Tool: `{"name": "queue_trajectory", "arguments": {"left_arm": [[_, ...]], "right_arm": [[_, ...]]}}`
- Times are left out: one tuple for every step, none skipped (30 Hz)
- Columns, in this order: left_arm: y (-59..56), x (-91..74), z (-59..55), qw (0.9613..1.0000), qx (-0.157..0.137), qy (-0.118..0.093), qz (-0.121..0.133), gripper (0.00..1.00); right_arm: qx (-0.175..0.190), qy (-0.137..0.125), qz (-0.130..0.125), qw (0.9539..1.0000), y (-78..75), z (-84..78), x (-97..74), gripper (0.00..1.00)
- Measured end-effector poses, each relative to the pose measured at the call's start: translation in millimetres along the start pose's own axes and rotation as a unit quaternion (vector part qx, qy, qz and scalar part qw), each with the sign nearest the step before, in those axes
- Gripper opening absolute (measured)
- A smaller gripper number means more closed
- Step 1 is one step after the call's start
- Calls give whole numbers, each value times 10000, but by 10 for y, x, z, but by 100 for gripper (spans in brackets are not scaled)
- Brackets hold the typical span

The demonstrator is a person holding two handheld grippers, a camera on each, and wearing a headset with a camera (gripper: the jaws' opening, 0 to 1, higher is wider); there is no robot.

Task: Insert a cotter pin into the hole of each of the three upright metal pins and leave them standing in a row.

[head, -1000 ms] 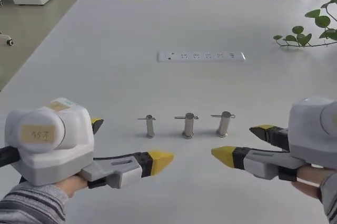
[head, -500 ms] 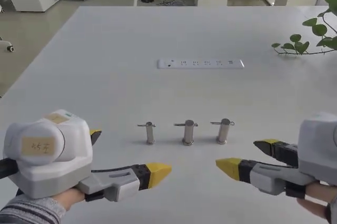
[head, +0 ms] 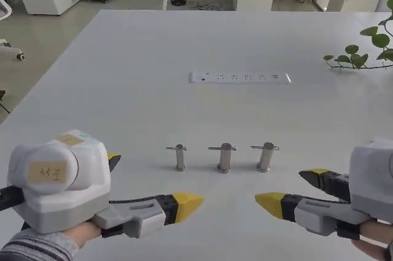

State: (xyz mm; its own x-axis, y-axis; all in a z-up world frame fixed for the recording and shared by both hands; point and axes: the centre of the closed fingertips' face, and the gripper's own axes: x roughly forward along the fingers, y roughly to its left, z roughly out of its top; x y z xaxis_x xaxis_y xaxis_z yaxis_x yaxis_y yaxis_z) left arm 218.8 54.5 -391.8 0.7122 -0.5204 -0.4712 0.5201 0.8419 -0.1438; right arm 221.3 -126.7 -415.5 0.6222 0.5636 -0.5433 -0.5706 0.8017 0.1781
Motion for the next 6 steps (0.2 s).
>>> {"name": "queue_trajectory", "arguments": {"left_arm": [[2,-1,-3,10000,-8,7,5,99],[9,-5,-9,10000,-8,22,17,99],[15,-8,-14,10000,-8,33,30,99],[24,-16,-21,10000,-13,55,48,99],[28,-26,-18,10000,-9,54,52,99],[38,-42,-9,10000,3,32,70,99]], "right_arm": [[12,-9,1,10000,-2,5,1,61],[73,-69,28,9999,-2,30,0,61],[103,-113,45,9999,1,47,-1,61],[129,-153,63,9998,4,66,-3,61],[131,-172,65,9997,4,74,-1,61],[121,-174,63,9998,7,78,3,61]]}}
